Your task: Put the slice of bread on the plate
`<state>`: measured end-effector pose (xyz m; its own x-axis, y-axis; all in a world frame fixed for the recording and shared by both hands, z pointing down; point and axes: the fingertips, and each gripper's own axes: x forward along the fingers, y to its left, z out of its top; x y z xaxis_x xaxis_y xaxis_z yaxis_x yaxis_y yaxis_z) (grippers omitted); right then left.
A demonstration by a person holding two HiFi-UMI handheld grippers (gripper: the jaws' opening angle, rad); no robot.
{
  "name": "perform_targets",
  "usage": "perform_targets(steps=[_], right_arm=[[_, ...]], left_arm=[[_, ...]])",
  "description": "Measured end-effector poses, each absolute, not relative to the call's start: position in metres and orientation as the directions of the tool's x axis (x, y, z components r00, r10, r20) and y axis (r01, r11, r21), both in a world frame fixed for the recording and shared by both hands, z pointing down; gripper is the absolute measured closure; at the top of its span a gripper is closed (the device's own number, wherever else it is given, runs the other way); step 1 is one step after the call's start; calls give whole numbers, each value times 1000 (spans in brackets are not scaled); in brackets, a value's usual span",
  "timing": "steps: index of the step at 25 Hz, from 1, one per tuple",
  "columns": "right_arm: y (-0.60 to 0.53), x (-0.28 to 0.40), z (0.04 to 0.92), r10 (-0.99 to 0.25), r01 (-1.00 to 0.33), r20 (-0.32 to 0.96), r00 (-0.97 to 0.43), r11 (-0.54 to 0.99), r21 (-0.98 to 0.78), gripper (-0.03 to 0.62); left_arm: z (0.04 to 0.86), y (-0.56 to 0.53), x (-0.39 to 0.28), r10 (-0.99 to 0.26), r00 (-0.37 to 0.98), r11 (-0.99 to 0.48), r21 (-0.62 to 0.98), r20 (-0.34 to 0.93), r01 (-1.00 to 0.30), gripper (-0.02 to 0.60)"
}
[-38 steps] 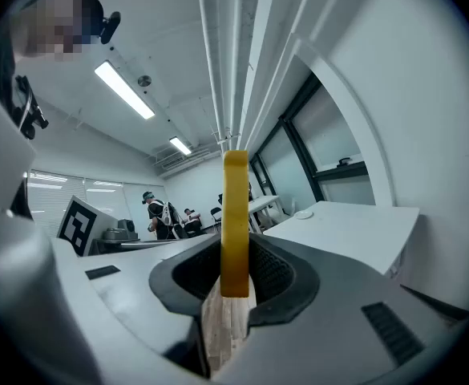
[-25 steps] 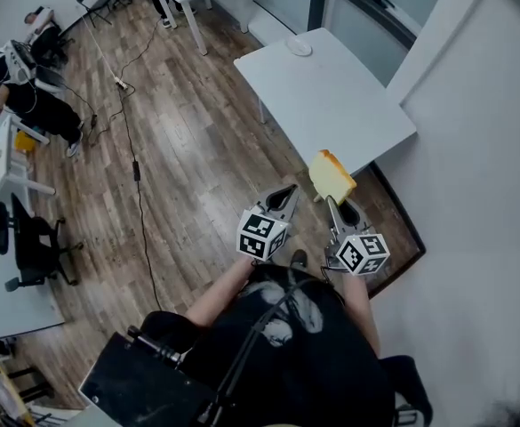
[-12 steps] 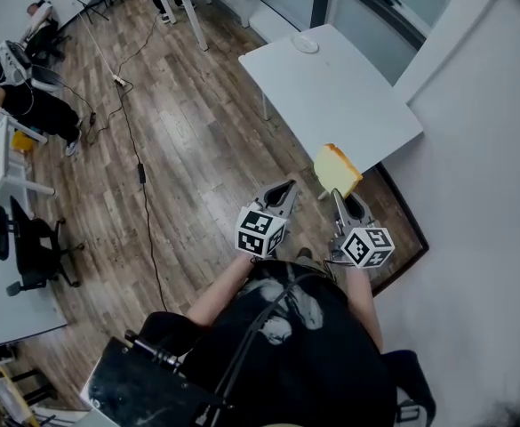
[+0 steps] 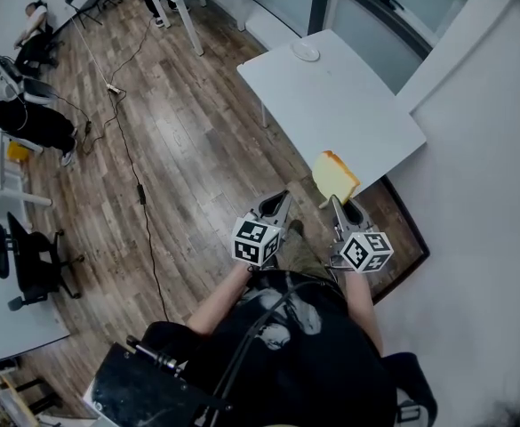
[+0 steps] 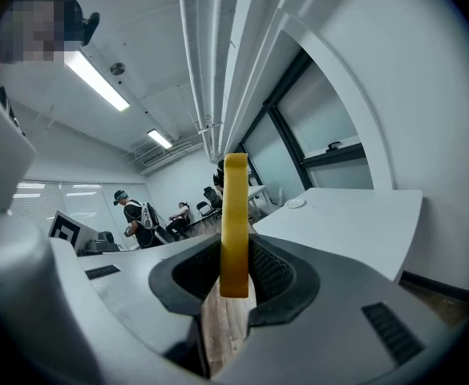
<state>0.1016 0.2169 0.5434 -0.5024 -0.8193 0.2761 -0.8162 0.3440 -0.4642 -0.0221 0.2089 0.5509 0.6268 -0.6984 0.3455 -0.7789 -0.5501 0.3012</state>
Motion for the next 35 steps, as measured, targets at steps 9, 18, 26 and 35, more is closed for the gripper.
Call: perform_targets(steps=[9, 18, 26, 35], right_arm=[[119, 124, 550, -797, -763, 246, -552, 364, -534, 497], [41, 126, 551, -751, -729, 238, -616, 431, -532, 497], [-21, 100, 566, -748, -731, 270, -606, 391, -559, 496], [-113, 52, 563, -804, -791, 286, -522, 330, -516, 496]], left_arm=[[549, 113, 4, -714, 602, -538, 270, 358, -799, 575], [549, 38, 8, -746, 556, -502, 239, 366, -831, 575], [559, -27, -10, -712, 581, -521, 257, 395, -814, 575], [565, -119, -70, -653, 650, -581, 293, 389, -759, 575]])
